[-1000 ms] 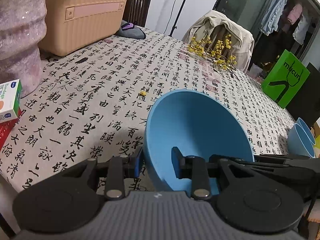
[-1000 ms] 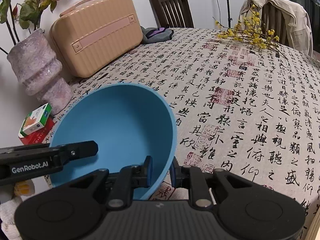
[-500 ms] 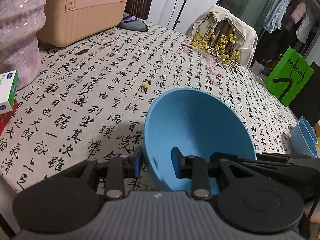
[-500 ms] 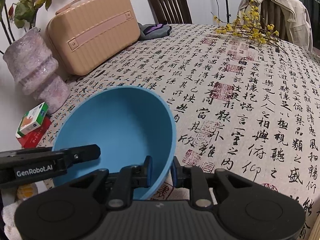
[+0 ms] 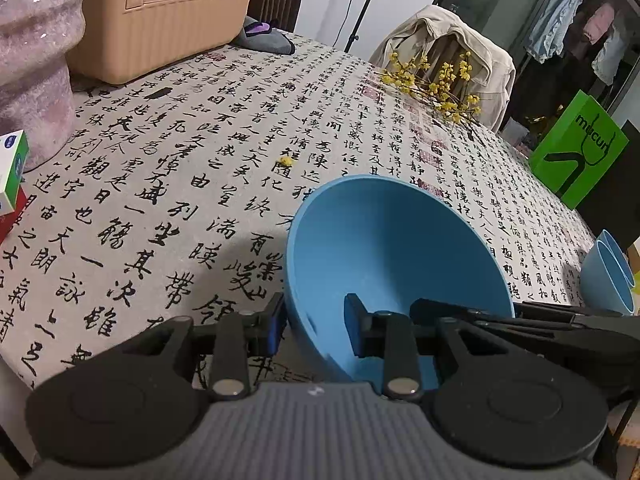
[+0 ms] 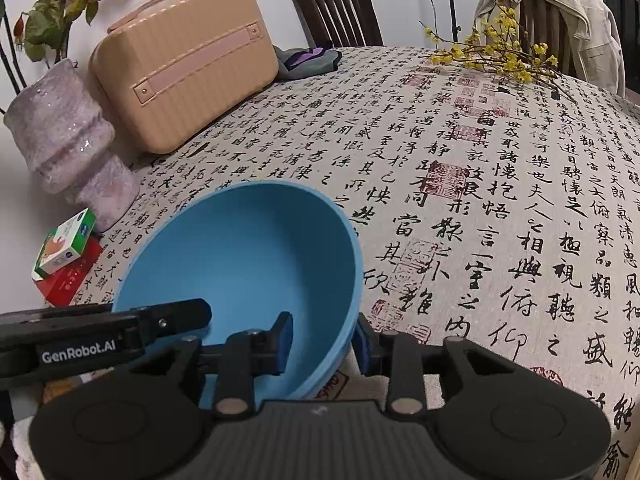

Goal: Organize plates and bowls
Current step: 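Lower the blue bowl onto the table and open both grippers, then pull both grippers back toward the plate stack and remaining bowls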

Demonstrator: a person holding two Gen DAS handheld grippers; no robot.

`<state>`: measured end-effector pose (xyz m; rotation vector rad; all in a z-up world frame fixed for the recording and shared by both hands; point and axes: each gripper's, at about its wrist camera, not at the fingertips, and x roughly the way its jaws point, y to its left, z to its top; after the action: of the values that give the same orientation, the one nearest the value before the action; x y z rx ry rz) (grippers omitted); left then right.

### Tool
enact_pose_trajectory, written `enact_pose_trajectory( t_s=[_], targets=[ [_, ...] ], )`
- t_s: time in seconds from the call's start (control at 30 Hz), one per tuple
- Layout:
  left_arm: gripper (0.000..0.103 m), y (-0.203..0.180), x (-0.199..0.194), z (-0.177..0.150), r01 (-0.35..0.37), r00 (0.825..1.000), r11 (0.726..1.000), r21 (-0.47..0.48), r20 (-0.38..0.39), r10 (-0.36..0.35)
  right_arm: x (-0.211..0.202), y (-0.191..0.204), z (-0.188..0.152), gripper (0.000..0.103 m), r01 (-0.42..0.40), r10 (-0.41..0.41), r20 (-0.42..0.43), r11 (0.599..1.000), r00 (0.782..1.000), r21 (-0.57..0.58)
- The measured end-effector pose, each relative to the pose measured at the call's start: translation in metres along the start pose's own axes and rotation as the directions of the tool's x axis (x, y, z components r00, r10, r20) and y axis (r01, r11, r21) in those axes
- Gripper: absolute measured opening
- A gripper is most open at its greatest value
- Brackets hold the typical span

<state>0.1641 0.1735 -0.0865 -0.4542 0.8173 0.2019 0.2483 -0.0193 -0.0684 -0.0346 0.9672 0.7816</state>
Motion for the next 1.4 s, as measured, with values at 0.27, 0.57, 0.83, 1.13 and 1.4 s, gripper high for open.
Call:
enact_pose_trajectory(
  t_s=[0.27,0.57,0.83,1.13,1.4],
  targets=[
    [0.059,-0.001,-0.015,-0.001,-0.005,0.997,1.000,0.015,0.077,0.004,-0.023,-0.006,-0.002,0.062,-0.041,0.040,0.086,0.999,0.996,0.016],
    [0.096,-0.003,-0.040,-0.006,0.025,0.974,0.999,0.032,0.226,-0.032,-0.059,-0.021,-0.018,0.102,-0.081,0.078,0.220,0.997,0.972,0.005],
    [0.103,-0.011,-0.068,-0.023,0.000,0.909,0.999,-0.033,0.417,0.014,-0.091,-0.031,-0.039,0.103,-0.049,0.059,0.327,0.998,0.943,-0.039],
    [0.103,-0.015,-0.076,-0.057,0.029,0.877,0.998,-0.061,0.481,0.004,-0.113,-0.046,-0.063,0.103,-0.010,0.040,0.412,0.997,0.910,-0.075],
    [0.103,-0.036,-0.090,-0.064,0.027,0.839,1.000,-0.009,0.543,-0.018,-0.137,-0.070,-0.080,0.103,0.055,-0.029,0.481,0.998,0.876,-0.040]
  ],
)
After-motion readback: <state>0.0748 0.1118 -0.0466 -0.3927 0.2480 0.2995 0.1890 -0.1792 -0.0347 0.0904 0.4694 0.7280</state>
